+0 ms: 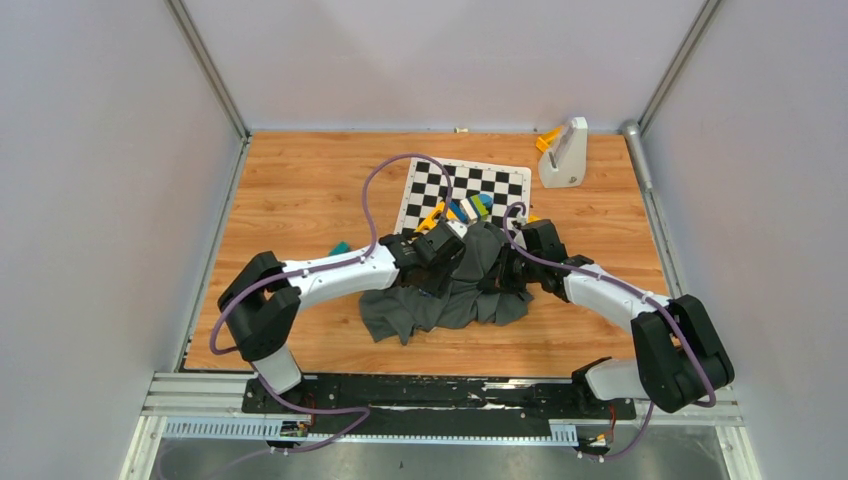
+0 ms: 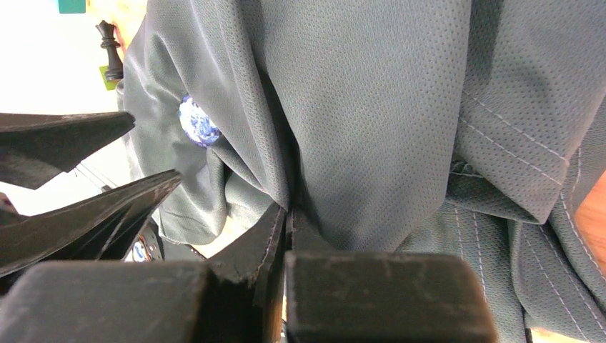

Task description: Remove the brooch from the garment

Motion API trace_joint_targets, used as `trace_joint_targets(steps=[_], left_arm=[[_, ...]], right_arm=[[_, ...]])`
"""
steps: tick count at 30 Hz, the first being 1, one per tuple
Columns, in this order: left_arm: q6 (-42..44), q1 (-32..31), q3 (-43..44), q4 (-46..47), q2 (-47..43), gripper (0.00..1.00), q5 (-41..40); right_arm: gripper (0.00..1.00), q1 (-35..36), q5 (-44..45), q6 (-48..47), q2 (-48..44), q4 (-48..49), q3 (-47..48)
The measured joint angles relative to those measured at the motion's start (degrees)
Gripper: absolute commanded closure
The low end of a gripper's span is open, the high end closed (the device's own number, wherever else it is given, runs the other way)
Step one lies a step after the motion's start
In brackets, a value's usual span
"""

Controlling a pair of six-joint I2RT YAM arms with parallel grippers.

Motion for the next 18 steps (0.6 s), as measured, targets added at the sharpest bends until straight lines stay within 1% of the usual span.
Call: trace_joint_targets(steps=[5, 8, 10, 13, 17, 18], left_arm=[[0.3, 0.0, 0.8, 0.5, 5.6, 0.35, -0.3], [0.3, 0.1, 0.9, 0.4, 9.0, 0.32, -0.9], [0.3, 0.1, 1.4, 0.4, 9.8, 0.29, -1.1], [0.3, 0.1, 1.6, 0.5, 9.8, 0.28, -1.0], [0.1, 0.1, 1.6, 0.4, 9.9, 0.35, -0.7], [0.1, 0.1, 1.6, 0.4, 10.0, 0.41, -0.7]], right_arm=[[1.0, 0.0, -0.3, 0.0, 0.0, 0.0, 0.0], [1.0, 0.0, -0.3, 0.0, 0.0, 0.0, 0.0], [1.0, 0.0, -0.3, 0.0, 0.0, 0.0, 0.0], [1.0, 0.0, -0.4, -0.2, 0.0, 0.0, 0.0], [1.0, -0.1, -0.5, -0.4, 0.2, 0.1, 0.0], [1.0, -0.2, -0.6, -0.4, 0.3, 0.1, 0.0]])
